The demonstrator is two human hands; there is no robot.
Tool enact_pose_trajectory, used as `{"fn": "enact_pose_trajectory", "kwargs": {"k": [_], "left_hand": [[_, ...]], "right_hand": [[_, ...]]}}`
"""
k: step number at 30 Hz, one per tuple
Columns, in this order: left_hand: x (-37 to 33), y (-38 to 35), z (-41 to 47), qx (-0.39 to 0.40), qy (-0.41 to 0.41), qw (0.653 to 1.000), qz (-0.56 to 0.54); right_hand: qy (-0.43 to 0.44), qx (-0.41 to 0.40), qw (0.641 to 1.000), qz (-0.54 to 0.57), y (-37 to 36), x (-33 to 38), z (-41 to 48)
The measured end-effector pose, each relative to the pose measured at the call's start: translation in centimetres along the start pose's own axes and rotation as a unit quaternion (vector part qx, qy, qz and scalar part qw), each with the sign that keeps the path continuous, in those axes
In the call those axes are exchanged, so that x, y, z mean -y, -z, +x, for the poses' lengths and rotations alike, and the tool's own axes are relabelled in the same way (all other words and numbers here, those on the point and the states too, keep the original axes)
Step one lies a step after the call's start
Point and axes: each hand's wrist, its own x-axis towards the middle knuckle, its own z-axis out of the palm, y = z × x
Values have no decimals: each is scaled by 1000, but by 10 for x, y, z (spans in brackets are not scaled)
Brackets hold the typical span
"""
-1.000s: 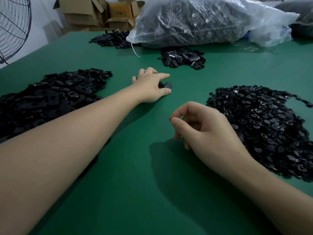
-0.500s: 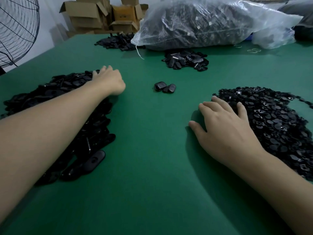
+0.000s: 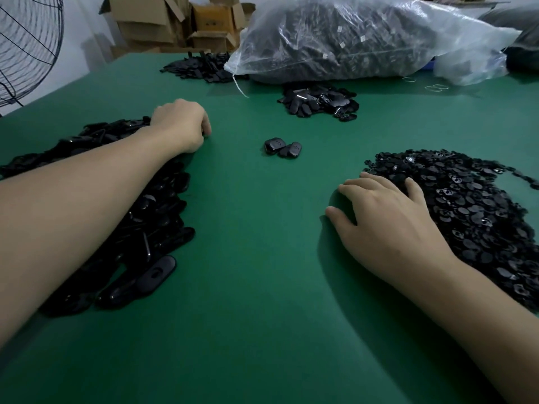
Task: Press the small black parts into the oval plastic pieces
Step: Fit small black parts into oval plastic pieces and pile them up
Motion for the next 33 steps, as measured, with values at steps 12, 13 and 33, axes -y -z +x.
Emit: {"fn": "enact_pose_trajectory", "kwargs": {"k": [12,13,33], "left_hand": [[0,19,6,44,-60,997,-35],[-1,17,9,32,-63,997,-22],[-47,33,-79,27,-99,914,-392]], "right_hand": [[-1,-16,1000,14,-1,-1,0],[-1,-17,1000,15,-1,0,0],[-18,-63,997,28,3,-11,7]]}}
